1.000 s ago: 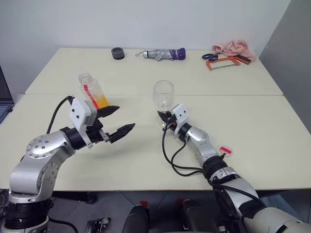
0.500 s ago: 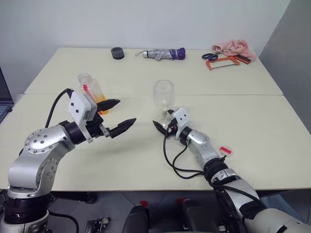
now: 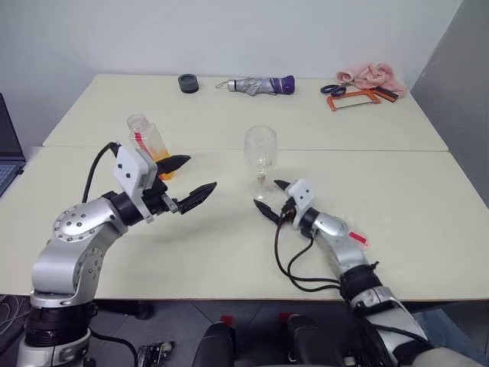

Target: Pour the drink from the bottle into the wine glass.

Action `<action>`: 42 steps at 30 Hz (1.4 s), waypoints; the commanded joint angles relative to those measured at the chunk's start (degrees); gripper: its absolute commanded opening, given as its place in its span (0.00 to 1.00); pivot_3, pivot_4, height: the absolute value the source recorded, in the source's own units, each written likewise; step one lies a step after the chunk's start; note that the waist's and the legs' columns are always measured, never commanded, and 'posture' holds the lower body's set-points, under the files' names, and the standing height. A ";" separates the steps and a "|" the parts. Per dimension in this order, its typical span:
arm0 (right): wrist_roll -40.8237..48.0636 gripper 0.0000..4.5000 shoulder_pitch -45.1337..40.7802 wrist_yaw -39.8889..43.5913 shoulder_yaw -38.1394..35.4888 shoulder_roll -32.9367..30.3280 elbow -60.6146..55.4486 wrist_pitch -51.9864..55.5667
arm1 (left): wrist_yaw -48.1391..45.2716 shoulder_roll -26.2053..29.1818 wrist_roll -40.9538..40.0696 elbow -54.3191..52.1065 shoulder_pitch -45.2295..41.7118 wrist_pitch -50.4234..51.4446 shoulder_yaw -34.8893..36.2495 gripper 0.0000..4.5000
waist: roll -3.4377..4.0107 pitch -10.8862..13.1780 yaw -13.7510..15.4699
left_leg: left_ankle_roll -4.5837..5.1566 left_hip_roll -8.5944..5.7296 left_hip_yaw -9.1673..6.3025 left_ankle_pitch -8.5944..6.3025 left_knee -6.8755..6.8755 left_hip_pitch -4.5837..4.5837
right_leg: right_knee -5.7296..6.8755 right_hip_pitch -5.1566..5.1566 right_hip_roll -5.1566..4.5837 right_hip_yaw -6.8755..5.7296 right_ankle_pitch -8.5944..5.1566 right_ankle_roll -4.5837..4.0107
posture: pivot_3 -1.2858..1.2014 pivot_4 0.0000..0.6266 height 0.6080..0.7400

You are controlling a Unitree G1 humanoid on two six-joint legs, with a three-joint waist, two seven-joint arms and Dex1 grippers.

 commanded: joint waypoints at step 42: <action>20.24 0.99 14.21 7.24 1.86 -18.21 -61.07 37.36 | 19.51 -5.94 14.86 33.06 -11.23 -16.02 5.86 1.00 | -0.09 -0.01 1.16 | -0.03 -0.09 -0.17 0.01 0.05 -0.05 | -0.04 0.04 0.05 -0.23 0.00 0.02 | 0.52 0.24 1.00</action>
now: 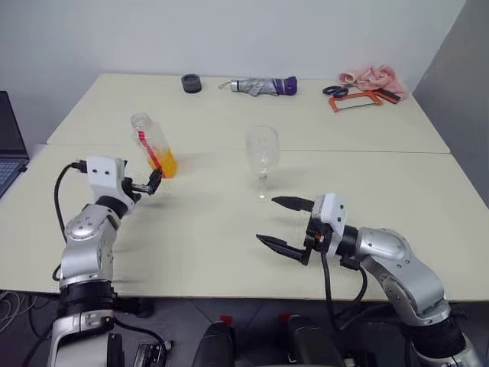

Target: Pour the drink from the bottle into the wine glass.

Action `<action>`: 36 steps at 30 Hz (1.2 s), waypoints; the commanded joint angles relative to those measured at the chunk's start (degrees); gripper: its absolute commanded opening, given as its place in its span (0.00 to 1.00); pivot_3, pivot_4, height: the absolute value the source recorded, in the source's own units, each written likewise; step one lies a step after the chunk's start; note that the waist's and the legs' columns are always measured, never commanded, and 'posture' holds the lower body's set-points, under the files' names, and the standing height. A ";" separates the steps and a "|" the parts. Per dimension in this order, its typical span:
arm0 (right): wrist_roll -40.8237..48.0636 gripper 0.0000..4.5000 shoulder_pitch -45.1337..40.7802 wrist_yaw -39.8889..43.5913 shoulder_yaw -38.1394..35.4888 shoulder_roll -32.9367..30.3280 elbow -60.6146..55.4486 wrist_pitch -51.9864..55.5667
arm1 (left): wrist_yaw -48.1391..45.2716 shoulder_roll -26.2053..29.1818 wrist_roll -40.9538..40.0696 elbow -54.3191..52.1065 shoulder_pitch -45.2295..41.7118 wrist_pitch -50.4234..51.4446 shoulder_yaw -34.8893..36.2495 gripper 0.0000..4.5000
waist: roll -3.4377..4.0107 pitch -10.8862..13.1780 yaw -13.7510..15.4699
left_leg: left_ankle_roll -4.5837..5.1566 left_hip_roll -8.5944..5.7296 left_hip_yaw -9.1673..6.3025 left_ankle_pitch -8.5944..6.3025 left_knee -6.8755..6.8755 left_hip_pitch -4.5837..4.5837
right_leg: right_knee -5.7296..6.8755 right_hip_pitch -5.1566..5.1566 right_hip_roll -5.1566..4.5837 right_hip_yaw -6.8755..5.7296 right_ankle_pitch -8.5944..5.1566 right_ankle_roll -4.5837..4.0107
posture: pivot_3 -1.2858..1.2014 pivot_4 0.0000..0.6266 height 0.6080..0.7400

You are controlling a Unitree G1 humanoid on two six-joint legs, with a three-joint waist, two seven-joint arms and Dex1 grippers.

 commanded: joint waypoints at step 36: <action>0.94 1.00 -4.16 -3.44 0.71 3.21 -2.51 -0.75 | -3.94 1.55 2.19 26.93 -22.12 -10.73 -2.14 0.80 | -0.01 0.00 0.02 | 0.00 -0.09 -0.08 0.00 0.02 -0.06 | 0.03 -0.01 0.03 -0.12 0.01 -0.01 | 0.52 0.24 1.00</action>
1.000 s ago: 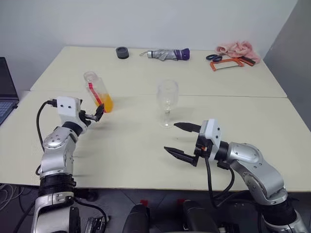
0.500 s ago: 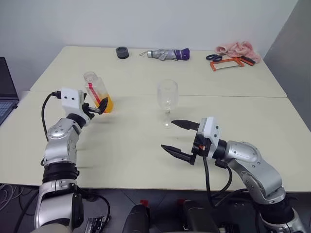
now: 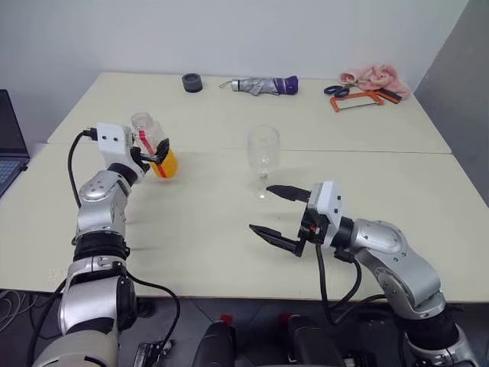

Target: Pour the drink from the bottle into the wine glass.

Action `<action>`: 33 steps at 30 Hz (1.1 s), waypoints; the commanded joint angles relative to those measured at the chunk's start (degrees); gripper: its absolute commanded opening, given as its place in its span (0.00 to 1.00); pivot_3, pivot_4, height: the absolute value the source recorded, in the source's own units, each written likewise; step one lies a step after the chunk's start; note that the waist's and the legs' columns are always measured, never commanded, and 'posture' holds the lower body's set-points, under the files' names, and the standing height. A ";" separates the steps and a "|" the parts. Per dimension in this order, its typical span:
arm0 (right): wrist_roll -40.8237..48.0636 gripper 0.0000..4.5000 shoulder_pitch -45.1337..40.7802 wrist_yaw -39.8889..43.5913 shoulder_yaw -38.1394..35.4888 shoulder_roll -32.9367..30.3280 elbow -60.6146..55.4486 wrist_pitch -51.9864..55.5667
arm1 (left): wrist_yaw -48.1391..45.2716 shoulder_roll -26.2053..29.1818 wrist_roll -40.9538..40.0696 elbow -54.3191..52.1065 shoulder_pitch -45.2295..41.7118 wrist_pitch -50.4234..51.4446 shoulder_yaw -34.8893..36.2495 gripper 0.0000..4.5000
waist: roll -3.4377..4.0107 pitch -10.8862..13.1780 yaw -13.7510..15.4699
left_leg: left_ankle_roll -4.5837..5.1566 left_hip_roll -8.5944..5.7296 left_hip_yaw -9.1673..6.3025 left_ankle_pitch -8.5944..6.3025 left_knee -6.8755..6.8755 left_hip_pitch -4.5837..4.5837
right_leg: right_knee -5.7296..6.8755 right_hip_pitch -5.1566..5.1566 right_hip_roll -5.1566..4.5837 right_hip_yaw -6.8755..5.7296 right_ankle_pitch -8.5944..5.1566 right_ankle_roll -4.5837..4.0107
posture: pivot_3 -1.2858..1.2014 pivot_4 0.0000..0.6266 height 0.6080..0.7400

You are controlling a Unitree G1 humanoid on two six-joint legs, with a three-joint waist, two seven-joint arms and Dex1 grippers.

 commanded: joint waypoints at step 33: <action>-1.78 1.00 -1.90 -16.91 -7.84 4.37 -4.06 2.37 | -6.62 -0.32 18.62 -6.92 -16.20 -25.30 -20.88 0.37 | -0.04 0.02 -0.04 | 0.00 -0.10 0.02 0.00 0.00 -0.08 | 0.01 -0.06 0.05 0.07 0.00 -0.01 | 0.52 0.24 1.00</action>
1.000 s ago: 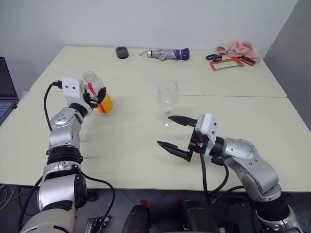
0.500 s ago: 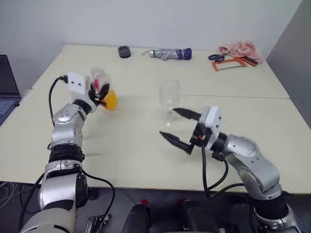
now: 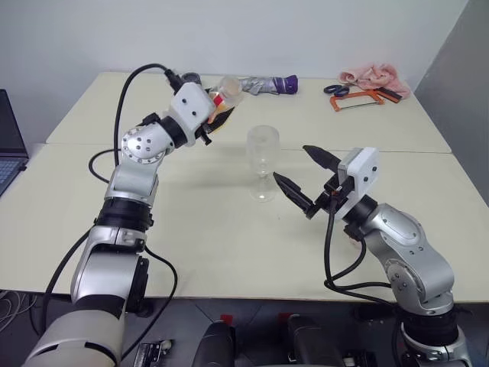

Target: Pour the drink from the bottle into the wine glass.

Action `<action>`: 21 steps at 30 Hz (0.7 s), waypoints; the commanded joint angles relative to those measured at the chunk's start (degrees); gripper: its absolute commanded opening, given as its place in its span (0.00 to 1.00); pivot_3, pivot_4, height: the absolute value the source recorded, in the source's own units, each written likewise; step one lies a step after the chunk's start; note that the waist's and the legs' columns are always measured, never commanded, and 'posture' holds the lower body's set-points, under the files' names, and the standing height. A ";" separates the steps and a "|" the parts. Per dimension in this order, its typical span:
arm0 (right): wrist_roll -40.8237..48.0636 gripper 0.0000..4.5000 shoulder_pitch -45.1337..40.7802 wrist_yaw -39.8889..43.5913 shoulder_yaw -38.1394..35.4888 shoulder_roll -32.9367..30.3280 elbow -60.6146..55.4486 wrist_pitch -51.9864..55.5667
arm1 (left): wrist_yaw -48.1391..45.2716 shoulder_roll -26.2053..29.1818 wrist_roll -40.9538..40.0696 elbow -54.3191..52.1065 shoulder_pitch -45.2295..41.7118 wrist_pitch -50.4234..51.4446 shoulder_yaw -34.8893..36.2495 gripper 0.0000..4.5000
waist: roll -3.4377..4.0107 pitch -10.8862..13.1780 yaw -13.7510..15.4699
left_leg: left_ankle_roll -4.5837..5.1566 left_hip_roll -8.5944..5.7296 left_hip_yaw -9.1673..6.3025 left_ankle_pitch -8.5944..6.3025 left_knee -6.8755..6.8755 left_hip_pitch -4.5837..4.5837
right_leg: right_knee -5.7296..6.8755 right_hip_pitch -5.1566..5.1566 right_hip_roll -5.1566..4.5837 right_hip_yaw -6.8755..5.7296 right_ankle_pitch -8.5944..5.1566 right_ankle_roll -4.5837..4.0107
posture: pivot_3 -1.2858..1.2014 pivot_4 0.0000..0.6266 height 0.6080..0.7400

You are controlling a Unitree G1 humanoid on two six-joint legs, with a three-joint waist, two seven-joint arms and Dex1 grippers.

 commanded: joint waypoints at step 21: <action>-2.68 1.00 -1.10 -2.89 3.55 3.24 0.81 0.49 | 13.45 3.80 20.41 17.64 -12.29 -30.25 -7.76 0.37 | 0.00 0.00 0.03 | 0.01 -0.01 0.01 0.00 0.00 -0.03 | 0.00 -0.03 -0.01 -0.02 0.00 0.00 | 0.52 0.24 1.00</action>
